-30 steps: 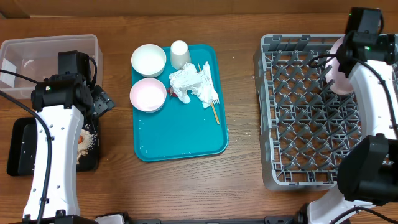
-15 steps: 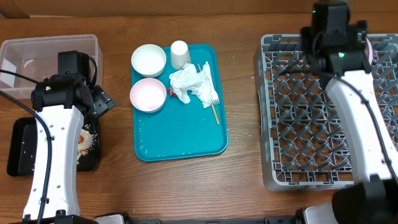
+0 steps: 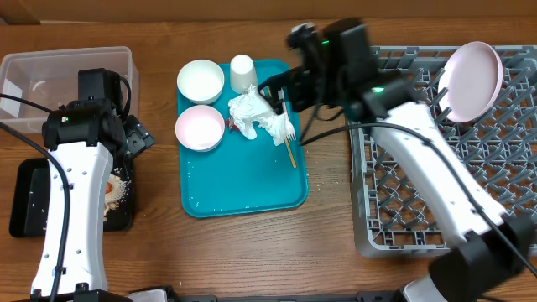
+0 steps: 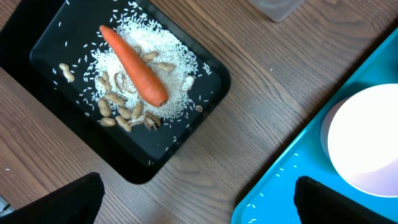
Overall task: Sort waste into correct bins and load items into the dishwasher rack
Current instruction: 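Move the right gripper back to the front white bowl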
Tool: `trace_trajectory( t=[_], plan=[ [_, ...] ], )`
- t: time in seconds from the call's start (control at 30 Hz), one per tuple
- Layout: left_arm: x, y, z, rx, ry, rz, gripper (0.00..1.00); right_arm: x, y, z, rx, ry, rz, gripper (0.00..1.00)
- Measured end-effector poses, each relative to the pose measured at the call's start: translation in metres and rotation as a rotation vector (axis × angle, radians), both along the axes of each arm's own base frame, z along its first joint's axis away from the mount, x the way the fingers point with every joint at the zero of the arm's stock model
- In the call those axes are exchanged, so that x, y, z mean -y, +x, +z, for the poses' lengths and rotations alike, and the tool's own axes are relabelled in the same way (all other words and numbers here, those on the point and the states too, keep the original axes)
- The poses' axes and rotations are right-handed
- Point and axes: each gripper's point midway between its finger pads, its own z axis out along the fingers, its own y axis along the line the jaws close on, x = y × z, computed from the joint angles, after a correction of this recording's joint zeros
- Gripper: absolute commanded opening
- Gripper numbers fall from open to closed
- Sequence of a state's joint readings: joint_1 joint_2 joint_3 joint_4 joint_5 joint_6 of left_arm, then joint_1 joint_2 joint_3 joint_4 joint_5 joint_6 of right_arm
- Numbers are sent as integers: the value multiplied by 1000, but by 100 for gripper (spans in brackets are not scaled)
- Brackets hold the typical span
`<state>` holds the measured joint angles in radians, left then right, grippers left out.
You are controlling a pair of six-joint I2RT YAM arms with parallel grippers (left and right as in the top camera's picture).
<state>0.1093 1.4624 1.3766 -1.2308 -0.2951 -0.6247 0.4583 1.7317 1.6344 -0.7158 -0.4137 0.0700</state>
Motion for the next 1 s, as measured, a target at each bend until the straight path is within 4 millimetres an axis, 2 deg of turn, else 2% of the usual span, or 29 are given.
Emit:
trace_trajectory(
  t=[0.2,0.5,0.57,0.73,0.8,0.9,1.0],
  plan=[
    [0,0,0,0,0,0,100,-47,-8,-60,-138,-33,19,100],
    [0,0,0,0,0,0,100,-92,-19,-86,-228,5,-52,100],
    [0,0,0,0,0,0,100,-102,-24,-102,-296,6,-106,100],
    [0,0,0,0,0,0,100,-117,-36,-151,-450,-21,-207,100],
    [0,0,0,0,0,0,100,-121,-38,-163,-474,-28,-226,100],
    [0,0,0,0,0,0,100,-124,-41,-175,-489,-47,-257,100],
    [0,0,0,0,0,0,100,-126,-42,-177,-483,-56,-300,97]
  ],
)
